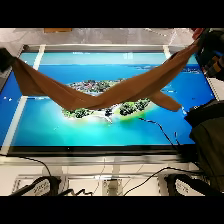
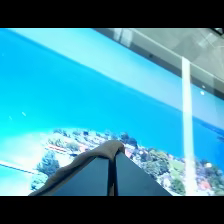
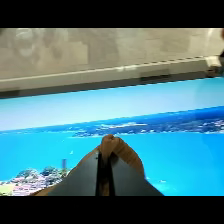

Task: Fold the clothes and pants, and hang the long-sleeved shirts on hangers.

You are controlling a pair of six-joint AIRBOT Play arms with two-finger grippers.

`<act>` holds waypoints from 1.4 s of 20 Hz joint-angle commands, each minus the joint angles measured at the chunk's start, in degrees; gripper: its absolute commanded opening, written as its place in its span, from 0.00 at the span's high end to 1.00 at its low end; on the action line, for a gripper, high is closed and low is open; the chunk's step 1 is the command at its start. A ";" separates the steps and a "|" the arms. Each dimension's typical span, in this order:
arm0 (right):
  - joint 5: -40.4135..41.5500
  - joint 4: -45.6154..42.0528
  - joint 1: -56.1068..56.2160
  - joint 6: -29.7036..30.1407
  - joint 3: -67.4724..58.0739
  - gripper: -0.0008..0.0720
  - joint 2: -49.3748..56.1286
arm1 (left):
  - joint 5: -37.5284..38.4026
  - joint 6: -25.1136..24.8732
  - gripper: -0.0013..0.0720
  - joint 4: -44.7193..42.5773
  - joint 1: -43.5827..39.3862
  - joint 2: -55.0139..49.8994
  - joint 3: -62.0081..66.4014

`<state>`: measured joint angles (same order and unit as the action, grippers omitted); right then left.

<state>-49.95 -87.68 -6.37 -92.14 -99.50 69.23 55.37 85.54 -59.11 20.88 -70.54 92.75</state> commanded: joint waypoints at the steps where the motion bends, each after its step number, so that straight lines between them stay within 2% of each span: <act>1: -10.75 -1.05 -3.15 -0.26 -4.13 0.96 0.81 | 8.31 0.59 0.97 -10.45 0.59 -3.65 9.60; 3: -17.40 -1.03 -4.22 1.81 -3.80 0.96 0.92 | 15.37 0.50 0.97 -24.50 0.59 -3.87 9.60; 5: -21.27 -1.11 -4.35 3.39 -3.52 0.96 0.96 | 22.21 -2.67 0.97 -34.23 1.33 -4.55 9.14; 6: -23.17 -1.09 -4.35 6.34 -3.52 0.96 0.94 | 23.82 -2.82 0.97 -34.77 2.49 -4.59 7.65; 7: -25.42 -1.20 -4.35 9.01 -3.52 0.96 0.94 | 26.14 -5.66 0.97 -34.75 3.72 -4.59 5.55; 9: -28.65 -1.22 -4.35 9.60 -2.62 0.96 0.72 | 28.15 -10.25 0.97 -33.77 5.95 -4.17 -0.20; 12: -36.48 -1.33 -4.35 10.29 2.14 0.96 0.50 | 23.61 -13.05 0.97 -33.05 7.52 -1.29 -11.19; 17: -39.36 -2.03 -4.35 12.66 22.49 0.96 -4.17 | 22.40 -18.60 0.97 -33.38 9.07 0.48 -23.10; 19: -43.41 -2.47 -4.35 15.28 29.97 0.96 -6.58 | 22.43 -21.86 0.97 -34.62 9.16 0.48 -25.35; 21: -47.19 -2.62 -4.35 17.27 35.12 0.96 -8.37 | 22.38 -22.91 0.97 -35.69 9.20 0.46 -26.32; 28: -48.43 -2.80 -4.35 17.27 43.15 0.96 -9.22 | 21.81 -24.22 0.97 -43.85 9.38 -0.55 -30.69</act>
<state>-96.33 -90.39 -10.70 -75.33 -59.46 60.38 77.49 62.89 -99.31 30.15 -70.46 64.14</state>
